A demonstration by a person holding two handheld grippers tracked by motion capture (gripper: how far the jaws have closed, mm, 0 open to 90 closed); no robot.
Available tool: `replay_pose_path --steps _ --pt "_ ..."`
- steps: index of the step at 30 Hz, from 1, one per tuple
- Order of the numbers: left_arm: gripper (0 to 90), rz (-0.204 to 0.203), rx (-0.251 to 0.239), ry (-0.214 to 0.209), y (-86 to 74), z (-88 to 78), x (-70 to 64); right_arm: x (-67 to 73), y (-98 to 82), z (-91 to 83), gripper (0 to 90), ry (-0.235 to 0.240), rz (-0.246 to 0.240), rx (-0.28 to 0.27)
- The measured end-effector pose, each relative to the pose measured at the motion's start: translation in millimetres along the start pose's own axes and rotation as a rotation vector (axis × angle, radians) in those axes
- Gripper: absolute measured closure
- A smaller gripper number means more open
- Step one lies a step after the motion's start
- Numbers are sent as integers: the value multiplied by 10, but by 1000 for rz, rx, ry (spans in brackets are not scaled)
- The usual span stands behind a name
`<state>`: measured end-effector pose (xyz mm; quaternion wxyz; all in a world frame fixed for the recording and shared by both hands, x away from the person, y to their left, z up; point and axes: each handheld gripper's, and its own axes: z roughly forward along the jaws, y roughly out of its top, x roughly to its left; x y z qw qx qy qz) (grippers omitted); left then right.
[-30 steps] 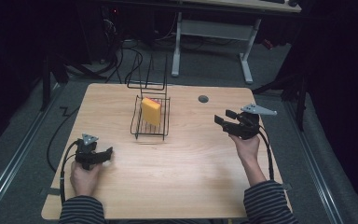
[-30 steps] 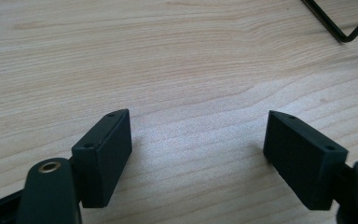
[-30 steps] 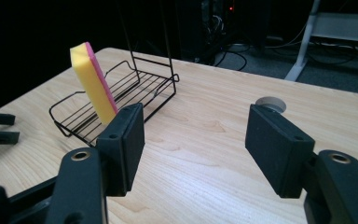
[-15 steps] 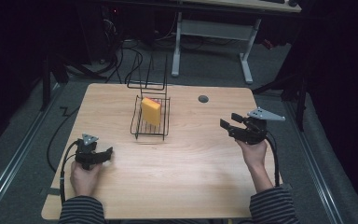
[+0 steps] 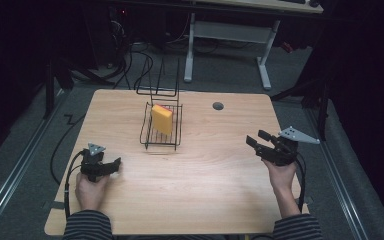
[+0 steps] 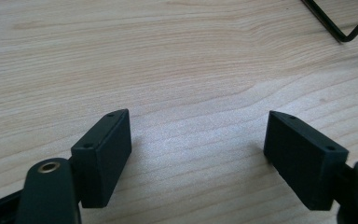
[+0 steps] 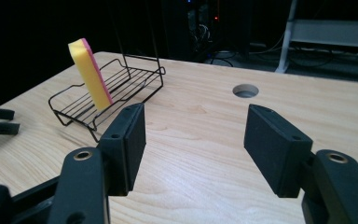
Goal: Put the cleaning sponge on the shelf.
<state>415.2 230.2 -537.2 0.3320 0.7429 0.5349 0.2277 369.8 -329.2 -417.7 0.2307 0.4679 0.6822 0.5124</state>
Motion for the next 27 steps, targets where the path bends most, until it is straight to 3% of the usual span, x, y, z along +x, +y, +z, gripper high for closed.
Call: replay_pose_path --steps 16,27 --pt "237 -1 0 2 1 1 0 -125 -364 -30 395 0 82 4" --pt "238 -3 -1 4 1 2 0 -130 -527 102 399 1 88 39"
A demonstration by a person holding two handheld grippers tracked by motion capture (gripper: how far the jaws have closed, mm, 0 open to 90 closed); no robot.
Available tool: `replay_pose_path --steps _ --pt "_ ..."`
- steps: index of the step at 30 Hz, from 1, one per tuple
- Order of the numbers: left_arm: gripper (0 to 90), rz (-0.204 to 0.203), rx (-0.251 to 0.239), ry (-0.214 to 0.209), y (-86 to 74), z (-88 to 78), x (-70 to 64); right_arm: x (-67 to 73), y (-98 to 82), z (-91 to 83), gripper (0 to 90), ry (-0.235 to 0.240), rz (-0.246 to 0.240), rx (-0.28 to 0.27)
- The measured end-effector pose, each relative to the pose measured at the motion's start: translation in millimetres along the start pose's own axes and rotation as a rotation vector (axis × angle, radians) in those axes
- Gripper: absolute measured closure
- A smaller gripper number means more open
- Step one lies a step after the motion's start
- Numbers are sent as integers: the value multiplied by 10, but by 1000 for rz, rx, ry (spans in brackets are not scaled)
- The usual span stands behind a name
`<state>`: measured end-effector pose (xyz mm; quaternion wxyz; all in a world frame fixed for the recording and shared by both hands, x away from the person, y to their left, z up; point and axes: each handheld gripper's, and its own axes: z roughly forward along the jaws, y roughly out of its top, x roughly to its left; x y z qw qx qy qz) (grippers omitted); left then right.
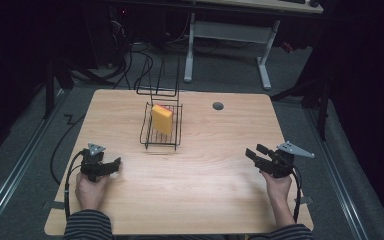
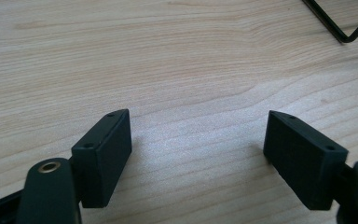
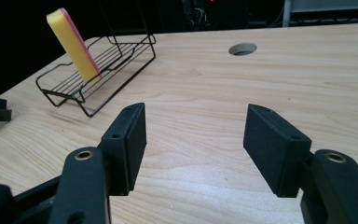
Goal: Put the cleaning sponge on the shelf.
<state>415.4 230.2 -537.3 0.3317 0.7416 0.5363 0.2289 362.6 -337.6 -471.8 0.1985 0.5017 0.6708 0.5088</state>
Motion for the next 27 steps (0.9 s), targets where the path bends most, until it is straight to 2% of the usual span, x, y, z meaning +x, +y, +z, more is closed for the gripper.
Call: replay_pose_path --steps 12,20,27 --pt "237 0 0 0 0 0 0 20 -83 223 407 -6 -1 50" --pt "235 1 1 1 0 -1 -1 14 -149 379 403 7 -7 79" --pt "235 1 2 1 0 -2 -2 1 -198 477 403 -11 -4 110"
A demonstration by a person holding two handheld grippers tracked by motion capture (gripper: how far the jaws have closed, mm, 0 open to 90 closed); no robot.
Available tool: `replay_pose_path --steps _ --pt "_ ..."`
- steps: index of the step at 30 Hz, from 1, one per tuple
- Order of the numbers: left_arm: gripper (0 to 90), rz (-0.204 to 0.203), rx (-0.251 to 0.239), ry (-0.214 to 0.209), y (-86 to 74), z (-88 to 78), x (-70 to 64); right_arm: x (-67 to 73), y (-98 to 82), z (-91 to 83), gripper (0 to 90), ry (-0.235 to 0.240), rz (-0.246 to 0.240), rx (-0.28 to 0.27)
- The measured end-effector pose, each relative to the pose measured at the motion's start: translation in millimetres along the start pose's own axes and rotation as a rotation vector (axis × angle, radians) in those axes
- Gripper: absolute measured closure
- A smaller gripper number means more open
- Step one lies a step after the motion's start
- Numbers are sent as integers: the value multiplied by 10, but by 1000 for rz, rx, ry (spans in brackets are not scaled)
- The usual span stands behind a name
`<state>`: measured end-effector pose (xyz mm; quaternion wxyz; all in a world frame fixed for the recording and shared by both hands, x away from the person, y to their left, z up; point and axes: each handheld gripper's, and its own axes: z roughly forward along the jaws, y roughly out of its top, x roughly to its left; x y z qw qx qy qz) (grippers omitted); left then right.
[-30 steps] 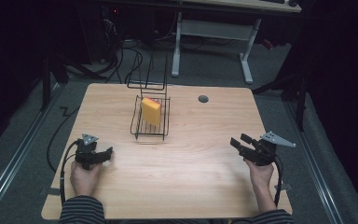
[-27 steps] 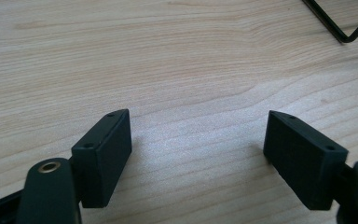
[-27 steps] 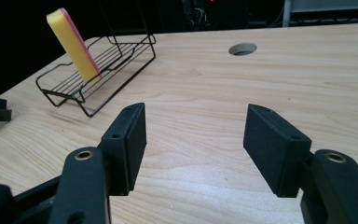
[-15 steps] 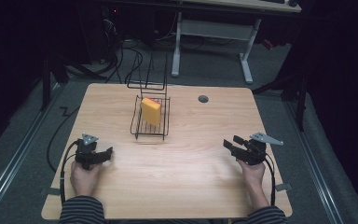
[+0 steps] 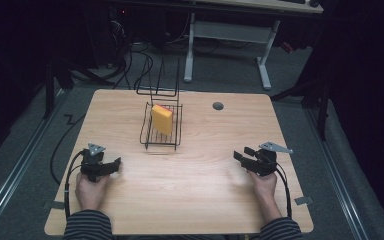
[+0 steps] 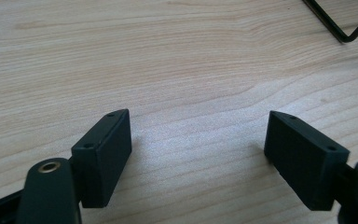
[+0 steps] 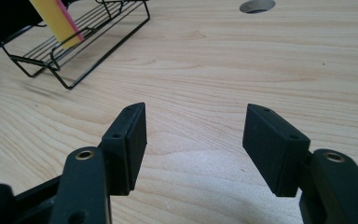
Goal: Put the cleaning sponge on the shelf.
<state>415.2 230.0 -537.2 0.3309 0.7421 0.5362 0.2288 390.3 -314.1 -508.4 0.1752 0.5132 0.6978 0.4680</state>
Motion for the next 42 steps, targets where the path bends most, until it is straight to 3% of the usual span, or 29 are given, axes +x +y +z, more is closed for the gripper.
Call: replay_pose_path --steps 12,22,36,42 --pt "234 1 -1 -2 -2 -1 0 -15 -45 134 401 -20 11 60" --pt "232 2 0 -2 -2 -1 -2 12 -39 274 404 -62 -28 123" --pt "233 2 0 -2 -1 0 0 16 -58 337 396 -141 -67 169" --pt "233 2 0 -2 -2 -1 -1 78 -61 376 371 -196 -151 204"
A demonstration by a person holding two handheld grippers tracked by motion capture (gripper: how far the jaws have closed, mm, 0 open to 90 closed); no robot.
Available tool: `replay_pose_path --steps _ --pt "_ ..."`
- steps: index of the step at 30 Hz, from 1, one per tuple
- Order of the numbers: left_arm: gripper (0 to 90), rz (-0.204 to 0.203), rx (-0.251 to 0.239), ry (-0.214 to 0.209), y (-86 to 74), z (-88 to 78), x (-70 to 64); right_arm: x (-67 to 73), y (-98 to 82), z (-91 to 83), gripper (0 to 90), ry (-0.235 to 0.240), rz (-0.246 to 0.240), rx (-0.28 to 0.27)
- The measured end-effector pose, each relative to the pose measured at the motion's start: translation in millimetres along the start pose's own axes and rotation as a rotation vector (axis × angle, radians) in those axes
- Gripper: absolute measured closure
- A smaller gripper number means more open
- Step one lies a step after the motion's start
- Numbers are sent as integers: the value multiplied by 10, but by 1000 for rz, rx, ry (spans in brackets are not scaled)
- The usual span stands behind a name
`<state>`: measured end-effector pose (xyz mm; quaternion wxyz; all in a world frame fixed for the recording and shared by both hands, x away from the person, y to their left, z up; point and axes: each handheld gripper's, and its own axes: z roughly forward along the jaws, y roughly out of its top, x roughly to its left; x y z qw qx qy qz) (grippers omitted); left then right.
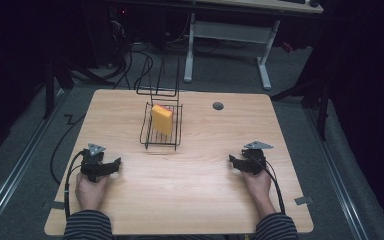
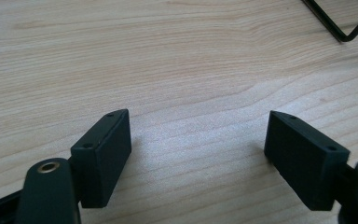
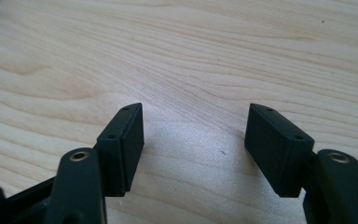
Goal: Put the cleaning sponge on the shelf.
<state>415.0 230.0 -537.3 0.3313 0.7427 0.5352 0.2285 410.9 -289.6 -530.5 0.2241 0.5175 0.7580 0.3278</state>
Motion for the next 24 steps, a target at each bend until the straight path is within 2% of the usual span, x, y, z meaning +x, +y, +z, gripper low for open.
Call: replay_pose_path --steps 1,4,14,24 --pt "233 0 0 0 0 0 0 41 -1 1 360 -23 -29 1" --pt "233 0 0 1 0 0 -1 12 -7 -2 328 -16 -11 8" --pt "255 -4 -3 8 -4 -5 -3 9 -21 -16 331 -17 -11 8" --pt "231 -2 -1 -5 3 3 7 7 -21 -16 331 -16 -13 7"
